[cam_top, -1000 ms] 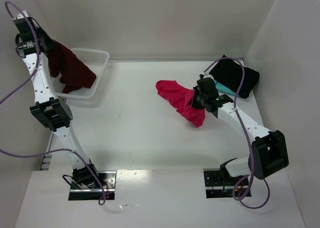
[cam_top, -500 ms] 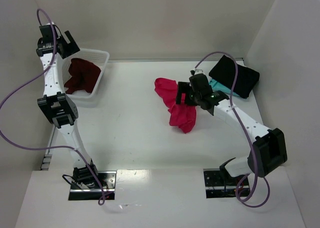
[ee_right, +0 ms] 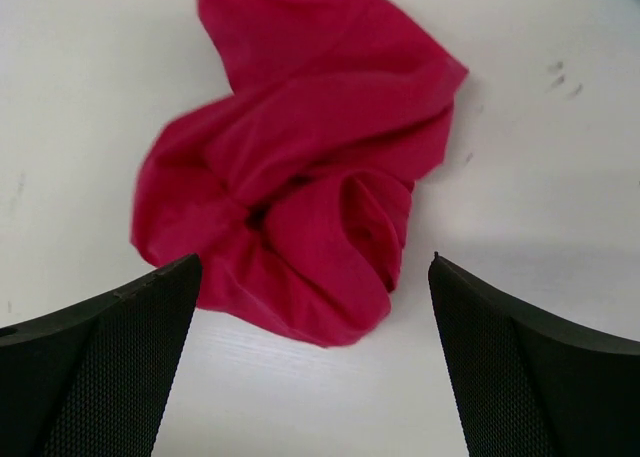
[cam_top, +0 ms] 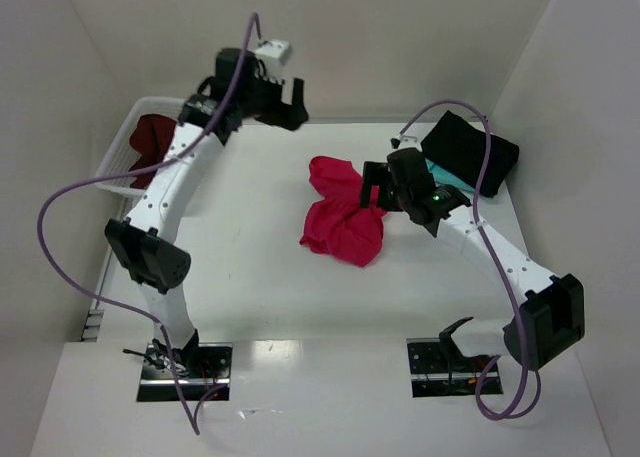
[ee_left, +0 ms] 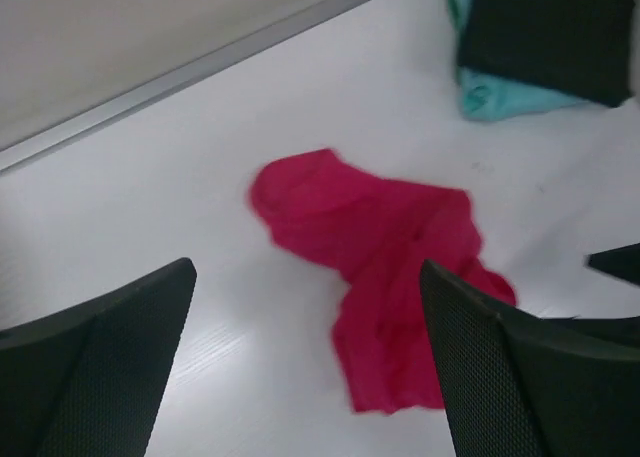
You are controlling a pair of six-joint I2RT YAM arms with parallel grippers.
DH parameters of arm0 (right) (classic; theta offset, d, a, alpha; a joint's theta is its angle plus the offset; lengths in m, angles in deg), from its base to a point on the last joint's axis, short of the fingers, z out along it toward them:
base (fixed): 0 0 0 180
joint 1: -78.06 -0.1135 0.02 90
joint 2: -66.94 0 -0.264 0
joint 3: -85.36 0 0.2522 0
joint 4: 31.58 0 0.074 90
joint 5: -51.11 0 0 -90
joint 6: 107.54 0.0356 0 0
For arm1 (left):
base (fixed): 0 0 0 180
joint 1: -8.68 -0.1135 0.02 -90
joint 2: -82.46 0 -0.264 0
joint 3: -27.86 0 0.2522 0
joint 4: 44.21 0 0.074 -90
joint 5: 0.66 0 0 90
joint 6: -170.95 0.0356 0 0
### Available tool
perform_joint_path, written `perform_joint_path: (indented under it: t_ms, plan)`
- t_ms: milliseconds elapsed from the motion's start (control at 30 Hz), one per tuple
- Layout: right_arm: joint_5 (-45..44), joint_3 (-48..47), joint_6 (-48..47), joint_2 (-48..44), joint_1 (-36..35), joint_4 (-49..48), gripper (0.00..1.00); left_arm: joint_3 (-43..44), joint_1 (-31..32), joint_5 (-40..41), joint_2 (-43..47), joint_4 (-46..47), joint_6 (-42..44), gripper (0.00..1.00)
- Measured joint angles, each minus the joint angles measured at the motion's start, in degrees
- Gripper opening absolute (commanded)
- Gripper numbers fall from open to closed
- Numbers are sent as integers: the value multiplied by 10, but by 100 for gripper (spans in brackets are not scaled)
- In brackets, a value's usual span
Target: Fold and stack the t-shirts
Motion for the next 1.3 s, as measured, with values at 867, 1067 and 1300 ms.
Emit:
perform_joint_path:
  t_ms: [867, 1067, 1300]
  plan:
    - [22, 90, 56, -4, 62, -37, 96, -536, 167, 57, 73, 208, -203, 91]
    - [28, 93, 56, -4, 62, -46, 96, -536, 167, 86, 27, 221, -221, 54]
    - [32, 95, 56, -2, 62, -49, 96, -543, 167, 103, 21, 221, -247, 0]
